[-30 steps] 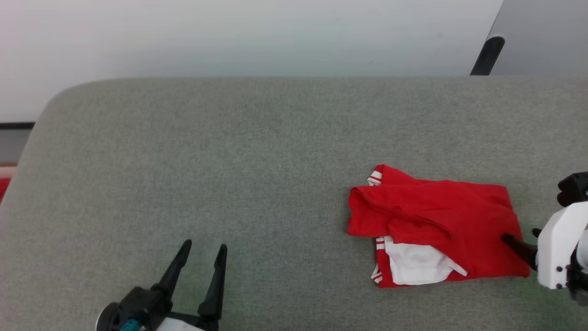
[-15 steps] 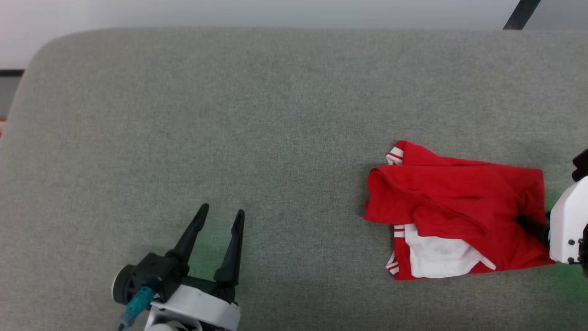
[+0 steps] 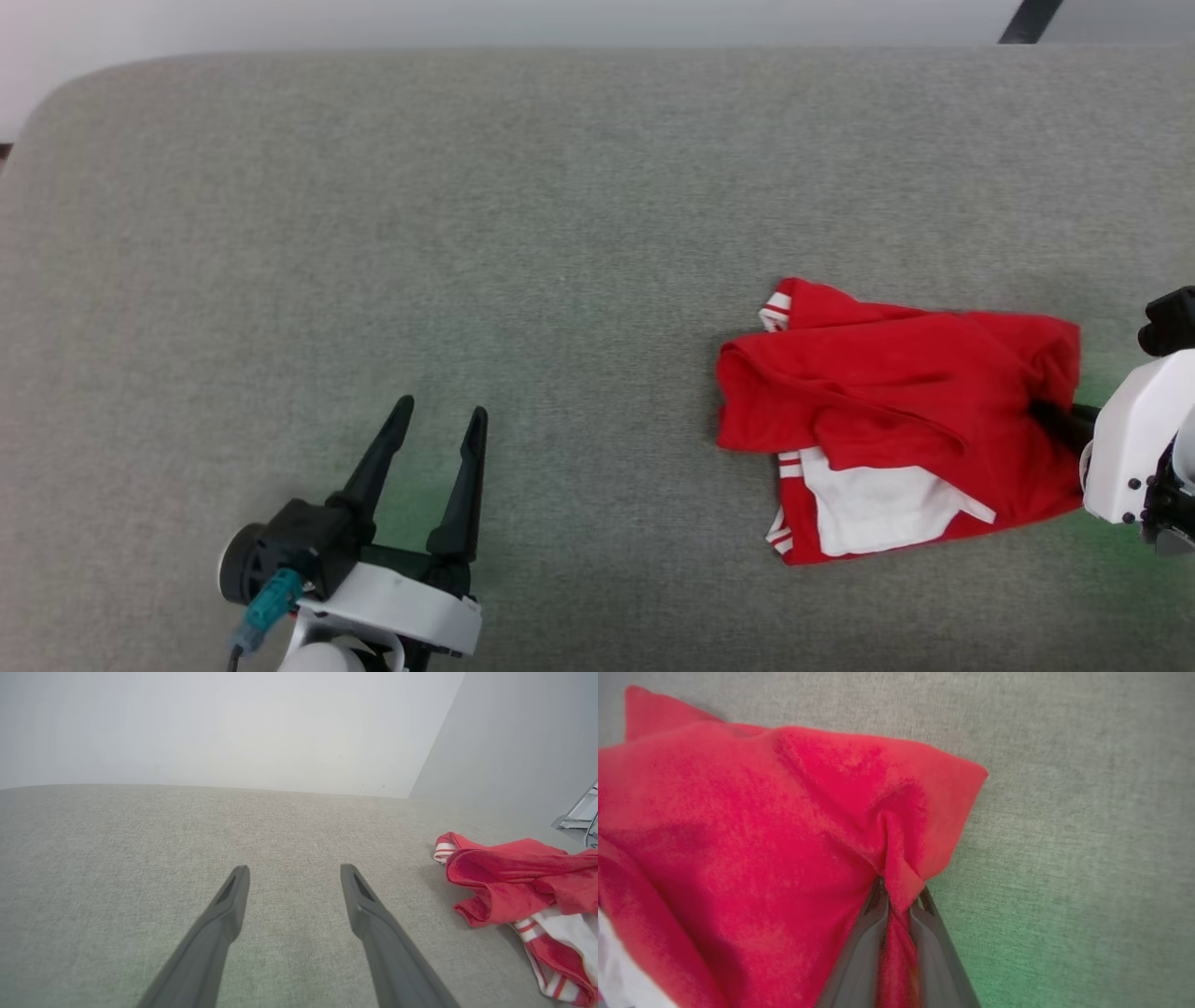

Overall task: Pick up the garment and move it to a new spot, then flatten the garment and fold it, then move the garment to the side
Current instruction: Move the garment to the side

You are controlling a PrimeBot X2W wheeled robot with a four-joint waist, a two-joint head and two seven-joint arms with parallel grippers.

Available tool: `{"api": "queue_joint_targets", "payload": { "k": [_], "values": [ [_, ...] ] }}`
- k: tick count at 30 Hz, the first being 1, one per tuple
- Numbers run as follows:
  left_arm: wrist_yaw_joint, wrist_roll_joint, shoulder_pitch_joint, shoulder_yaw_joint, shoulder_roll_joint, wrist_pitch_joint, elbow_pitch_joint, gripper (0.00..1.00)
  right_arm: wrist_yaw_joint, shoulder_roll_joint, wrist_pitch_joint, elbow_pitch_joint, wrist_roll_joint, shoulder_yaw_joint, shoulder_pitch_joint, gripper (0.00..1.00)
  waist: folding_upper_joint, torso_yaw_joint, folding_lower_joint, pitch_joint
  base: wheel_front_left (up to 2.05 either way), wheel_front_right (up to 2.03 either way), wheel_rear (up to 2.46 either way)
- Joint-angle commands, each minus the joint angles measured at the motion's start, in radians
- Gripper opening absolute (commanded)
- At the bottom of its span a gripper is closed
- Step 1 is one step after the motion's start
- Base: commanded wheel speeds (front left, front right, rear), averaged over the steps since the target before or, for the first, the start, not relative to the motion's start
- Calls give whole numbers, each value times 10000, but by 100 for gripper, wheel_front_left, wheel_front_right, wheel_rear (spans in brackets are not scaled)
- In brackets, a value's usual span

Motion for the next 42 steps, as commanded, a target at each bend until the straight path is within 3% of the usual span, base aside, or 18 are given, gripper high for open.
{"api": "queue_joint_targets", "payload": {
  "k": [1, 14, 25, 31, 42],
  "values": [
    [-23, 42, -104, 16, 7, 2, -53, 100, -3, -103, -236, -35, 186, 35, -104, 0, 0, -252, 0, -78, 0, 0, 0],
    [-23, 179, -795, -157, 278, 2, -464, 100, -6, -1434, -1806, 473, 734, -609, -753, 0, 0, -1501, 0, 449, 0, 0, 0],
    [-23, 365, -2217, -1154, 603, 2, -673, 100, -8, -2212, -2960, 2509, 383, -1289, -1751, 0, 0, -2107, 0, 1166, 0, 0, 0],
    [-22, 337, -2972, -1696, 733, 2, -645, 100, -9, -2103, -4062, 3537, -366, -1598, -2384, 0, 0, -2226, 0, 1593, 0, 0, 0],
    [-22, 381, -3412, -1772, 1114, 2, -879, 100, -9, -1837, -5966, 5728, -2327, -1443, -4030, 0, 0, -2110, 0, 2227, 0, 0, 0]
  ]
}}
